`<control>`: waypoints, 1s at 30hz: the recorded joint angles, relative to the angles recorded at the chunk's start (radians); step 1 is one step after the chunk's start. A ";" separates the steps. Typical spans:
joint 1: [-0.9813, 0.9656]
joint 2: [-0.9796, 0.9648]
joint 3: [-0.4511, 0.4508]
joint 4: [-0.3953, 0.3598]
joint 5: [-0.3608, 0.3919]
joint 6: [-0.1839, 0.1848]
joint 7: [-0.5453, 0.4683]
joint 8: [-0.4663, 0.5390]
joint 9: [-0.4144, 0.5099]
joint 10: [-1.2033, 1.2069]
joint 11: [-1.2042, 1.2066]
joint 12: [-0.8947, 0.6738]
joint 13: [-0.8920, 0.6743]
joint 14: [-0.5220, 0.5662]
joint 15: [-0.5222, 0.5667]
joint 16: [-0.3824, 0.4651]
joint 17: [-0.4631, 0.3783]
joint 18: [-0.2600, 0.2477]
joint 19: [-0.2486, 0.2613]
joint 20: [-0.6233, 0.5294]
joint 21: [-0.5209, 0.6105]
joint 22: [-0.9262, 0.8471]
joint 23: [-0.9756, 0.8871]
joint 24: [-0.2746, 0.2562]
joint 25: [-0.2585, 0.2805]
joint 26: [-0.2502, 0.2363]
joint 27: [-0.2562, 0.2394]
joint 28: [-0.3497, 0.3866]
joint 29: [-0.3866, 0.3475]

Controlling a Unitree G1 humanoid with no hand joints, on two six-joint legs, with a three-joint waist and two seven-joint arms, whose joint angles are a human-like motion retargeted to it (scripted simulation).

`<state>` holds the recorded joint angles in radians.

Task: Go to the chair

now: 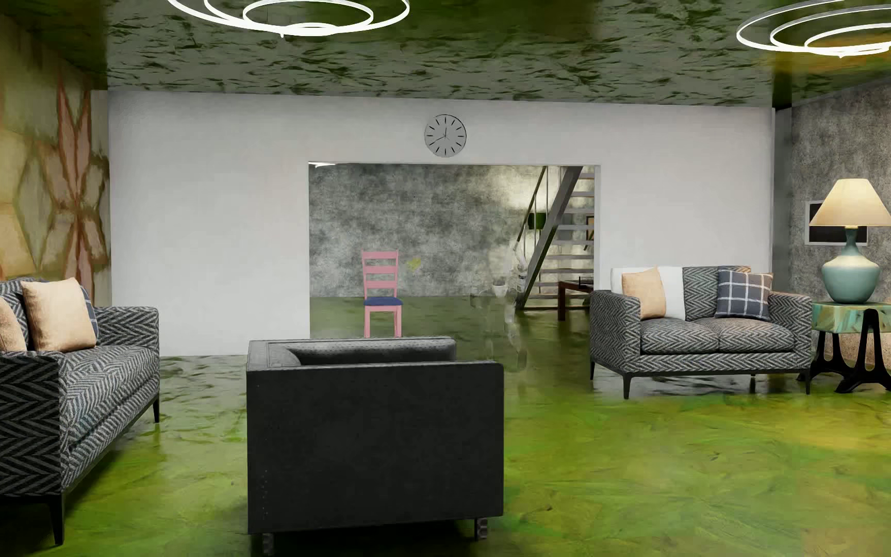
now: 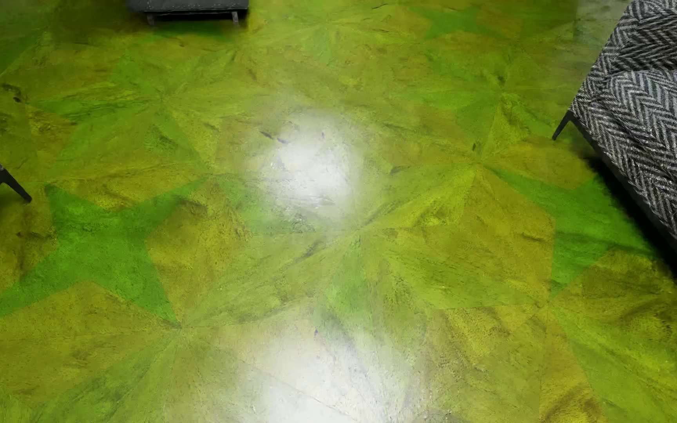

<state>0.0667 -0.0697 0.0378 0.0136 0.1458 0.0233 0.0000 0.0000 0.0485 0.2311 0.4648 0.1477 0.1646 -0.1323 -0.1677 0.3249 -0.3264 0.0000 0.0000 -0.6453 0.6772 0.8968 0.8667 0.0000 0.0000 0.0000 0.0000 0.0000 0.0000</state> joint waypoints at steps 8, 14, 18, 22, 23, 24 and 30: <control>-0.310 0.113 0.096 0.031 0.018 0.019 0.000 0.000 0.064 0.706 0.030 0.095 -0.044 -0.174 -0.115 -0.015 -0.032 0.000 0.000 0.089 0.024 0.013 -0.068 0.000 0.000 0.000 0.000 0.000 0.000; -0.583 0.335 0.224 0.054 -0.023 -0.005 0.000 0.000 0.073 0.417 -0.066 0.147 -0.134 0.035 -0.341 0.000 -0.034 0.000 0.000 0.089 -0.031 0.091 -0.117 0.000 0.000 0.000 0.000 0.000 0.000; -0.661 0.435 0.309 0.058 -0.071 -0.021 0.000 0.000 0.078 0.526 -0.041 0.156 -0.142 0.031 -0.290 0.013 -0.035 0.000 0.000 0.084 0.005 0.108 -0.073 0.000 0.000 0.000 0.000 0.000 0.000; -0.536 0.292 0.244 -0.018 -0.133 -0.046 0.000 0.000 0.071 0.648 0.416 0.126 -0.028 -0.115 0.226 0.003 -0.015 0.000 0.000 0.116 0.042 0.122 -0.019 0.000 0.000 0.000 0.000 0.000 0.000; -0.498 0.156 0.212 -0.033 -0.136 -0.040 0.000 0.000 0.067 0.643 0.648 0.109 -0.001 -0.157 0.239 -0.007 -0.024 0.000 0.000 0.124 0.032 0.092 -0.036 0.000 0.000 0.000 0.000 0.000 0.000; -0.404 0.059 0.176 -0.038 -0.129 -0.028 0.000 0.000 0.078 0.603 0.808 0.098 0.007 -0.178 0.222 -0.003 -0.026 0.000 0.000 0.121 0.075 0.063 -0.002 0.000 0.000 0.000 0.000 0.000 0.000; 0.096 -0.337 -0.158 0.000 -0.060 0.050 0.000 0.000 0.091 0.288 0.168 0.016 0.129 -0.263 0.375 0.031 -0.056 0.000 0.000 0.186 0.046 -0.164 0.005 0.000 0.000 0.000 0.000 0.000 0.000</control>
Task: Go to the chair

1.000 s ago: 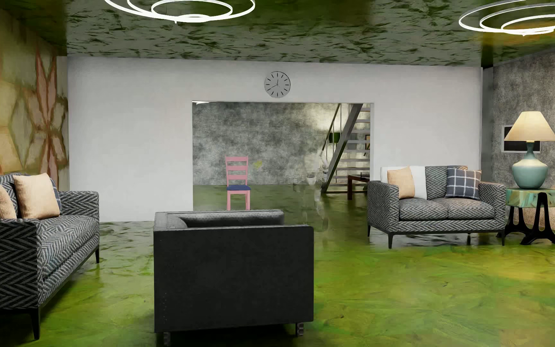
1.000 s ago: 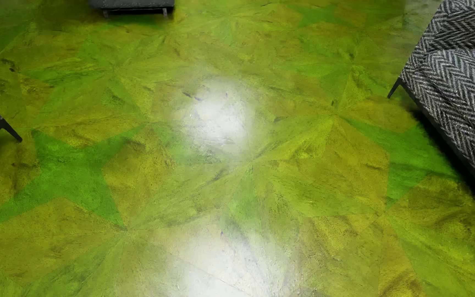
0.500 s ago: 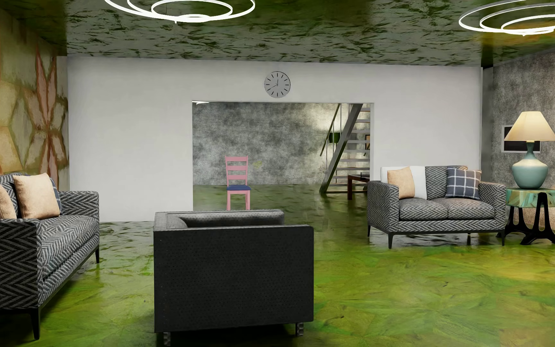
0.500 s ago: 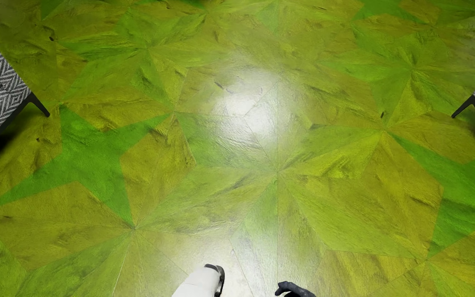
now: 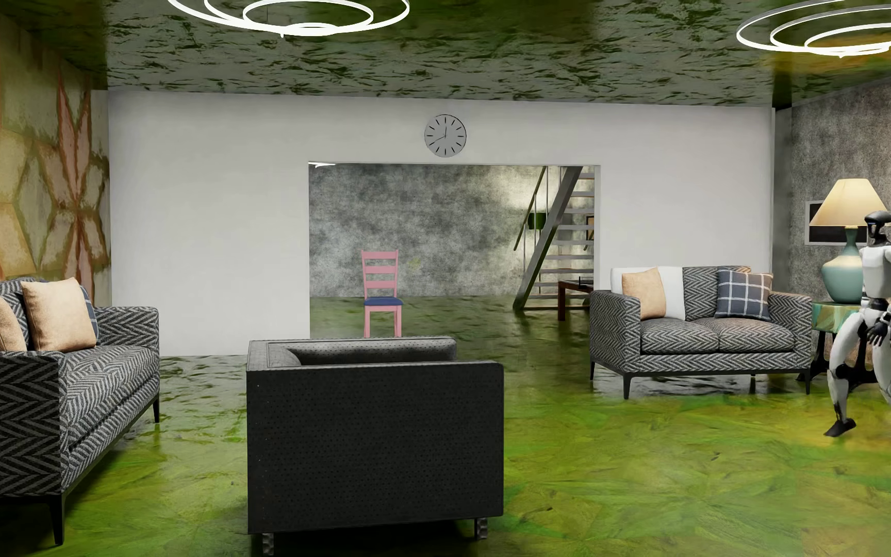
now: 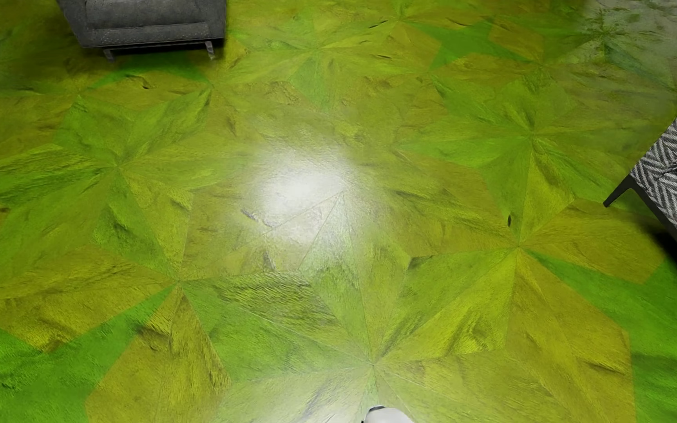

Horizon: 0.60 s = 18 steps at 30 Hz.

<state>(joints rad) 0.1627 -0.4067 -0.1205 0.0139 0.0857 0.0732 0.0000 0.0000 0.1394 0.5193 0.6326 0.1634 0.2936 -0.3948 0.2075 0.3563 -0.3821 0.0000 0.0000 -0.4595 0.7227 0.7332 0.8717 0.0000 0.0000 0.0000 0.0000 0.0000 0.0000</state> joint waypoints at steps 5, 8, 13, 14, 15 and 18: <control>0.179 -0.123 -0.081 0.033 0.021 0.038 0.000 0.000 -0.022 0.070 -0.076 -0.046 0.034 0.012 -0.088 -0.011 0.009 0.000 0.000 0.060 0.044 0.040 0.051 0.000 0.000 0.000 0.000 0.000 0.000; 0.036 -0.027 -0.034 0.102 0.110 0.084 0.000 0.000 -0.027 0.544 0.075 0.044 0.027 0.493 0.004 -0.055 0.018 0.000 0.000 0.037 0.031 0.126 0.081 0.000 0.000 0.000 0.000 0.000 0.000; -0.376 0.425 0.242 0.115 0.085 0.005 0.000 0.000 -0.012 0.713 -0.098 0.149 -0.116 0.081 -0.346 -0.035 -0.015 0.000 0.000 -0.041 0.065 0.175 -0.032 0.000 0.000 0.000 0.000 0.000 0.000; -0.428 0.513 0.280 0.117 0.065 -0.012 0.000 0.000 -0.010 0.557 -0.149 0.161 -0.143 0.101 -0.418 -0.026 -0.028 0.000 0.000 -0.034 0.032 0.192 -0.073 0.000 0.000 0.000 0.000 0.000 0.000; -0.454 0.589 0.313 0.122 0.051 -0.029 0.000 0.000 -0.016 0.380 -0.184 0.180 -0.184 0.145 -0.494 -0.017 -0.029 0.000 0.000 -0.029 0.019 0.198 -0.072 0.000 0.000 0.000 0.000 0.000 0.000; -0.547 0.718 0.354 0.131 0.042 -0.043 0.000 0.000 -0.063 -0.352 -0.210 0.186 -0.267 0.415 -0.629 -0.008 -0.042 0.000 0.000 -0.047 -0.110 0.241 -0.102 0.000 0.000 0.000 0.000 0.000 0.000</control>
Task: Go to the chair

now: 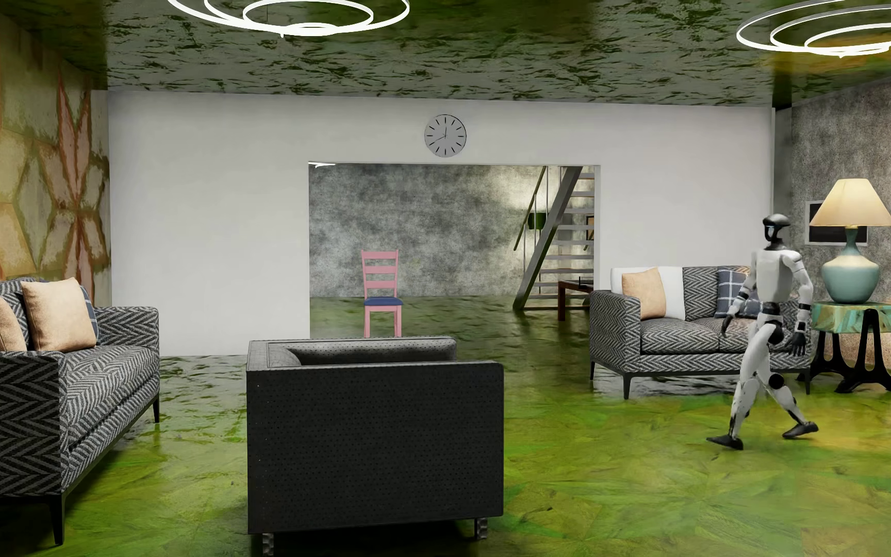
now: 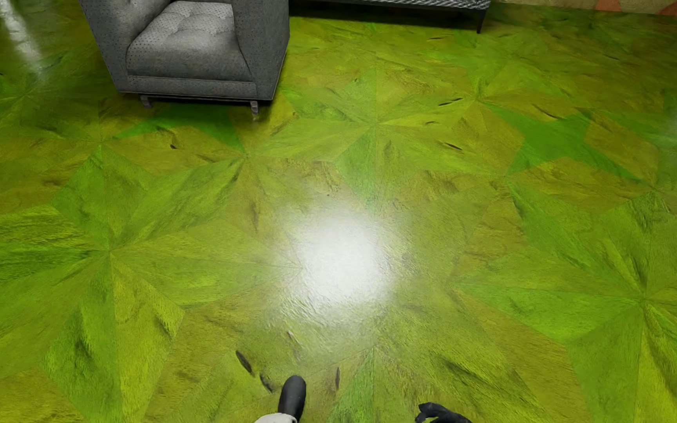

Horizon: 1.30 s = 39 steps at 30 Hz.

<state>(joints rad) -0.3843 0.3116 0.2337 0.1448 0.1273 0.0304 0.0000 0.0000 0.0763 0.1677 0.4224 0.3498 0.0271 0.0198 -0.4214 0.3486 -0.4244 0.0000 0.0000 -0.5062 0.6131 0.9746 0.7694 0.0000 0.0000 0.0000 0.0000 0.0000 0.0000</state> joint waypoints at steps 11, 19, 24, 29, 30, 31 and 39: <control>0.445 -0.637 -0.233 -0.117 -0.086 0.012 0.000 0.000 0.047 0.408 0.470 -0.104 0.214 -0.239 0.671 0.010 0.082 0.000 0.000 0.018 0.051 -0.157 0.134 0.000 0.000 0.000 0.000 0.000 0.000; 0.591 -0.702 -0.294 -0.042 0.072 0.080 0.000 0.000 0.012 0.837 0.180 -0.074 0.332 -0.042 0.592 0.002 0.044 0.000 0.000 0.196 0.132 -0.144 0.227 0.000 0.000 0.000 0.000 0.000 0.000; 0.171 -0.401 -0.112 -0.019 0.105 -0.001 0.000 0.000 0.065 0.800 0.155 -0.011 0.256 -0.243 0.420 0.014 0.020 0.000 0.000 0.131 0.049 -0.065 0.091 0.000 0.000 0.000 0.000 0.000 0.000; 0.097 -0.183 -0.016 0.044 0.084 -0.046 0.000 0.000 0.030 0.465 0.192 0.116 0.180 0.271 0.123 0.018 -0.027 0.000 0.000 0.155 -0.079 -0.064 -0.050 0.000 0.000 0.000 0.000 0.000 0.000; 0.116 -0.202 0.008 0.019 0.067 -0.067 0.000 0.000 0.030 0.501 0.275 0.102 0.174 0.117 0.167 0.022 -0.021 0.000 0.000 0.126 -0.096 -0.042 -0.055 0.000 0.000 0.000 0.000 0.000 0.000; 0.147 -0.253 0.033 0.023 0.048 -0.087 0.000 0.000 0.036 0.540 0.388 0.077 0.163 0.011 0.292 0.023 0.015 0.000 0.000 0.115 -0.135 -0.018 -0.032 0.000 0.000 0.000 0.000 0.000 0.000; 0.518 -0.725 -0.179 0.132 -0.124 -0.080 0.000 0.000 0.029 0.443 0.320 -0.009 0.268 -0.258 0.506 0.057 0.072 0.000 0.000 0.174 0.058 -0.165 0.062 0.000 0.000 0.000 0.000 0.000 0.000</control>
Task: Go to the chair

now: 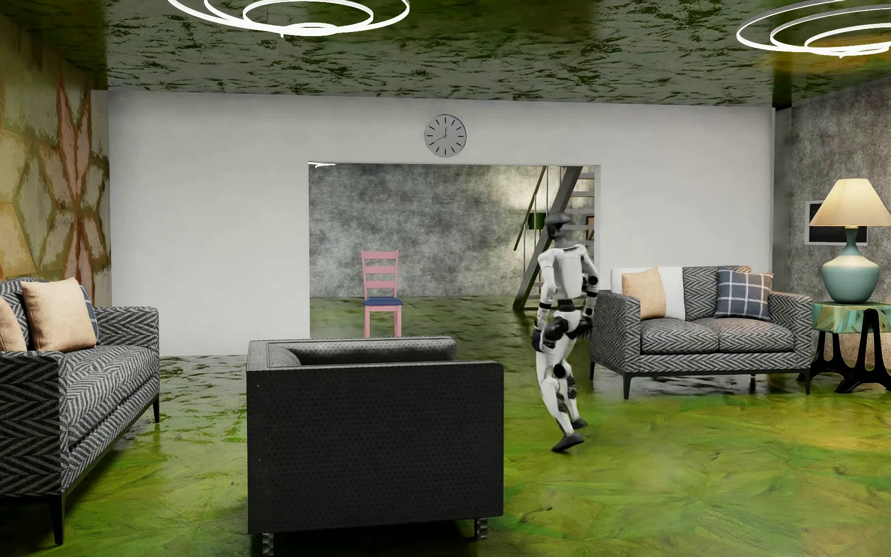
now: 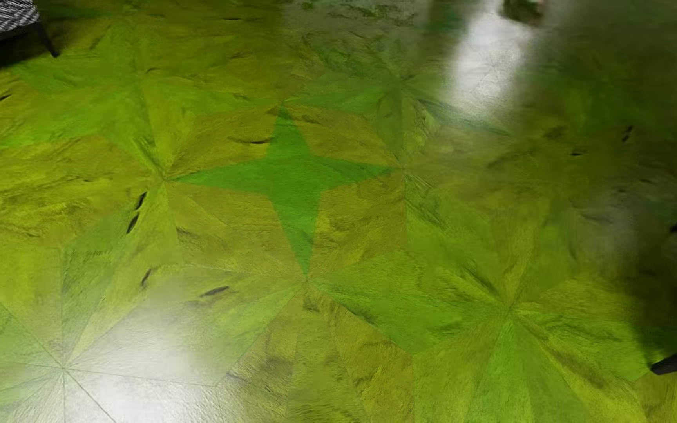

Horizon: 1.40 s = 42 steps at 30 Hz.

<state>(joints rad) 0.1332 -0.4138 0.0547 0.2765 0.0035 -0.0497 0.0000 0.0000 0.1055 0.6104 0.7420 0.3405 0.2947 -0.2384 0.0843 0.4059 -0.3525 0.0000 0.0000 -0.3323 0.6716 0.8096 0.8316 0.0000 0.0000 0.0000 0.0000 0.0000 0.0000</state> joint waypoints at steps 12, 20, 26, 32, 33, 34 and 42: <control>-0.104 0.043 -0.047 -0.055 0.154 0.138 0.000 0.000 0.026 0.587 -0.036 -0.043 0.089 0.117 -0.118 0.006 -0.044 0.000 0.000 -0.052 0.151 -0.008 0.137 0.000 0.000 0.000 0.000 0.000 0.000; -0.635 0.728 0.290 -0.157 0.137 0.126 0.000 0.000 -0.016 -0.113 -0.334 0.161 -0.219 0.059 -0.520 -0.004 -0.096 0.000 0.000 -0.181 -0.232 0.084 -0.268 0.000 0.000 0.000 0.000 0.000 0.000; -0.632 0.625 0.309 -0.241 -0.041 0.068 0.000 0.000 -0.015 0.266 0.324 0.118 -0.177 0.018 0.010 -0.032 -0.061 0.000 0.000 -0.195 -0.251 0.178 -0.212 0.000 0.000 0.000 0.000 0.000 0.000; -0.063 0.097 -0.079 -0.285 0.074 0.147 0.000 0.000 0.016 -0.053 0.236 -0.039 0.022 -0.002 0.174 -0.064 -0.034 0.000 0.000 -0.037 0.019 -0.206 0.089 0.000 0.000 0.000 0.000 0.000 0.000; 0.014 0.051 -0.116 -0.274 0.075 0.150 0.000 0.000 0.009 -0.093 0.020 -0.067 0.064 -0.024 0.214 -0.062 -0.034 0.000 0.000 -0.034 0.056 -0.268 0.117 0.000 0.000 0.000 0.000 0.000 0.000; 0.083 0.031 -0.149 -0.267 0.063 0.139 0.000 0.000 0.003 -0.111 -0.176 -0.104 0.097 -0.058 0.072 -0.049 -0.029 0.000 0.000 -0.005 0.080 -0.323 0.141 0.000 0.000 0.000 0.000 0.000 0.000; 0.028 0.006 -0.196 -0.114 0.191 0.178 0.000 0.000 -0.007 0.554 -0.055 -0.092 0.124 0.393 0.109 -0.084 -0.012 0.000 0.000 -0.010 0.187 -0.051 0.197 0.000 0.000 0.000 0.000 0.000 0.000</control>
<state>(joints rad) 0.1615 -0.4075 -0.1408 0.1627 0.1944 0.1281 0.0000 0.0000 0.0986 1.1645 0.6873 0.2481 0.4187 0.1548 0.1935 0.3215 -0.3650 0.0000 0.0000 -0.3420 0.8585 0.7589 1.0288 0.0000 0.0000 0.0000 0.0000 0.0000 0.0000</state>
